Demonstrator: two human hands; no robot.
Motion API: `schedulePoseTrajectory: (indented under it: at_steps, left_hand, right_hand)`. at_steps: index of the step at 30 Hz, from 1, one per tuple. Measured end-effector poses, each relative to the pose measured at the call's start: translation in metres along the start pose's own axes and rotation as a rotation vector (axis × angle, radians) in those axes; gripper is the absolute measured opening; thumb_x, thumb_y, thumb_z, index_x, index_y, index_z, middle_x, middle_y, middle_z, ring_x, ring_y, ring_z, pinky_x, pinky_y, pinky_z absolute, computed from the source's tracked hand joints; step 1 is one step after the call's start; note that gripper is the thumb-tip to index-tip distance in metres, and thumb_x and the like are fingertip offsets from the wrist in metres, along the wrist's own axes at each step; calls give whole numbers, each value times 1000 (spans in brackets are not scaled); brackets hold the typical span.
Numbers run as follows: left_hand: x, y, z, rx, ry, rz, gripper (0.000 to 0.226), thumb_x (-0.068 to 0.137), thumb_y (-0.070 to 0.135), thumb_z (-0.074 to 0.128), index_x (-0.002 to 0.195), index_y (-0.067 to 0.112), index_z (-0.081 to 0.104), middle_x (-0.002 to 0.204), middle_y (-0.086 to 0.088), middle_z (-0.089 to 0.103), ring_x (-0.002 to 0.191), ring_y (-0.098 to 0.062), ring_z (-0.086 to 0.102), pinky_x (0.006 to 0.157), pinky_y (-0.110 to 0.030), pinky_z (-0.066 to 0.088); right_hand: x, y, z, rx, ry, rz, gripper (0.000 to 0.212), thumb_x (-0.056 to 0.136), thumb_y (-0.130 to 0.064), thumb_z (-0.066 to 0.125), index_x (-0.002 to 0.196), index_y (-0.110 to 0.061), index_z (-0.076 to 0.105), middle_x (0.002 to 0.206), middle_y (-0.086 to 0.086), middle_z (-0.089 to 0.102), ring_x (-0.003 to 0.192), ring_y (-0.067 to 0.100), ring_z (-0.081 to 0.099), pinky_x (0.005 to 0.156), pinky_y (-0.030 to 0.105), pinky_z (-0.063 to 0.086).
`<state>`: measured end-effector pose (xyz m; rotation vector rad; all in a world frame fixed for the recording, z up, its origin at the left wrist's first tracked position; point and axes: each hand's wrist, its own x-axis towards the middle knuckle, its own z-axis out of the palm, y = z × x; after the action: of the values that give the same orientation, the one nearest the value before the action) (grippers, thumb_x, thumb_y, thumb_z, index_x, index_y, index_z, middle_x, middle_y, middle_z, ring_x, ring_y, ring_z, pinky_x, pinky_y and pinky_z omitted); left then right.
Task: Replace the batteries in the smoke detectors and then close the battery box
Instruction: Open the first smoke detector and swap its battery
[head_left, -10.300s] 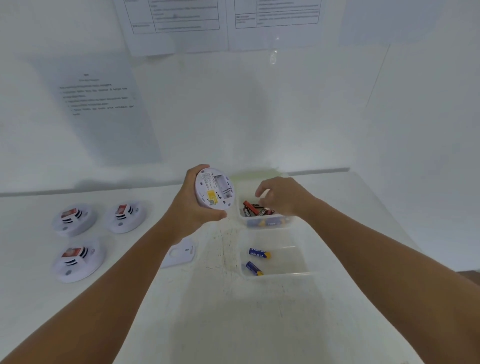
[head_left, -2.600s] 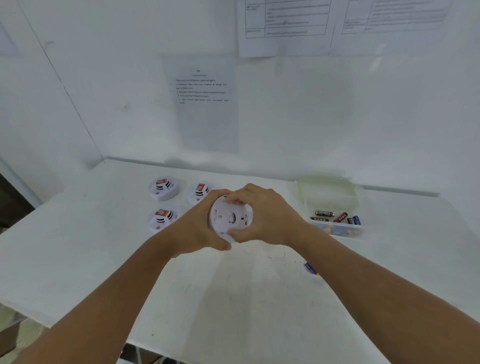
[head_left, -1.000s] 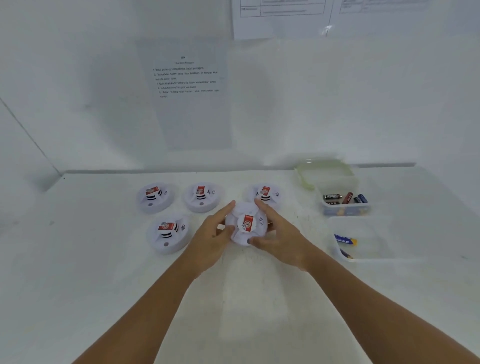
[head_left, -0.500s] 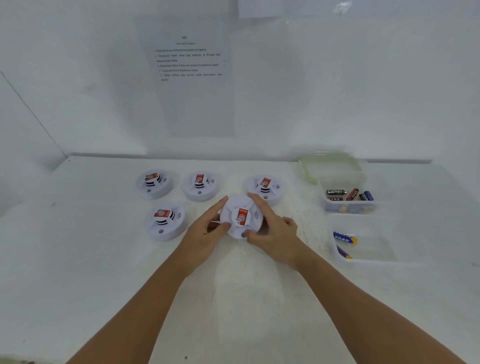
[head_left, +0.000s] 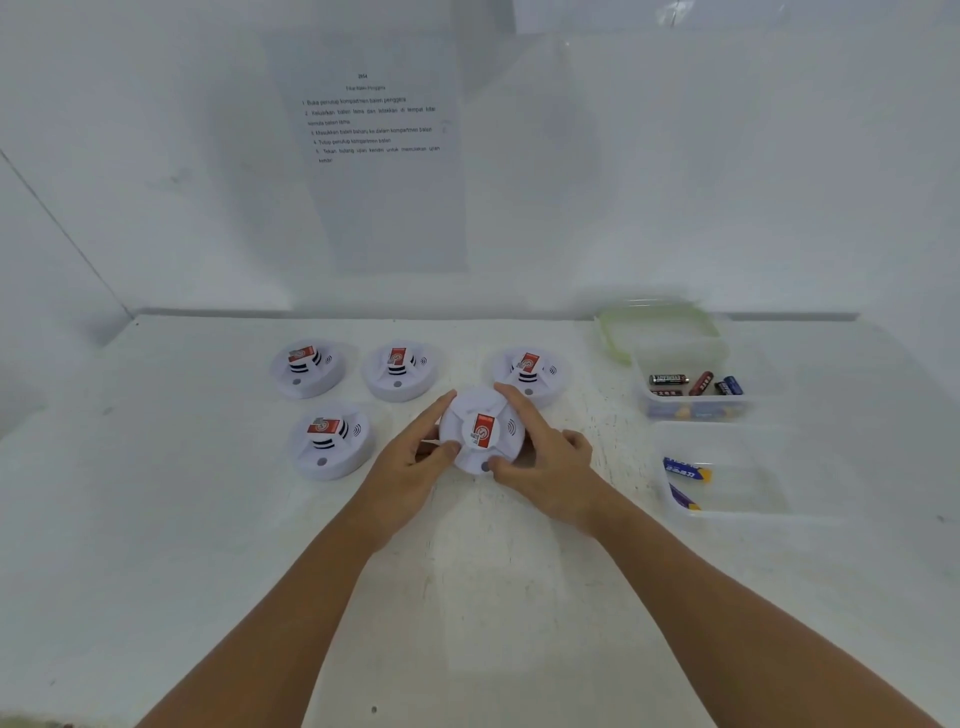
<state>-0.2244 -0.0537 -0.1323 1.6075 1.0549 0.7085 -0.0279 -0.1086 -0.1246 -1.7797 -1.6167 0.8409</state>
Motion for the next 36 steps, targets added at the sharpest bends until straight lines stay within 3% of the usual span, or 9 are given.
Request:
schedulePoseTrajectory:
  at_steps: [3,8,12,19,25,36]
  left_hand:
    - [-1,1,0,-9,-8,1,55,106,18,55,156,35,39,140,17,61,114,9,62,87,-6,50]
    - [-3,1,0,-9,-7,10,55,106,18,54,156,35,39,140,15,61,113,11,61,85,-5,49]
    - [-2,1,0,-7,-9,13,55,106,18,55,156,34,38,140,14,62,113,9,62,85,-5,49]
    - [-1,-2,-1,7,-4,7,55,106,20,55,156,37,38,137,14,64,112,6,63,85,-7,50]
    - [-1,-3,-1,11,18,-4,57,105,20,57,155,39,38,130,15,65,105,9,64,81,-5,50]
    - [-3,0,0,12,13,-5,56,106,20,56,155,39,39,133,22,63,109,10,63,84,-5,50]
  right_hand:
    - [0,0,0,2,-11,-2,80,94,-35,64,155,-52,16,130,-31,47,108,-5,50,119,40,9]
    - [-1,-1,-1,10,-12,-7,80,94,-33,65,155,-52,16,129,-35,46,104,-23,42,118,37,9]
    - [-2,-2,-2,9,-12,-10,79,94,-32,64,155,-51,17,122,-44,40,104,-24,42,117,37,9]
    - [-1,-2,0,20,-10,-1,80,95,-33,64,154,-54,14,130,-35,45,103,-24,42,119,37,8]
    - [0,9,-3,89,-59,2,78,99,-30,60,154,-58,12,134,-31,54,124,0,50,121,42,7]
    - [1,13,-2,96,-46,-8,76,98,-33,61,153,-57,15,136,-27,56,123,-3,51,123,42,4]
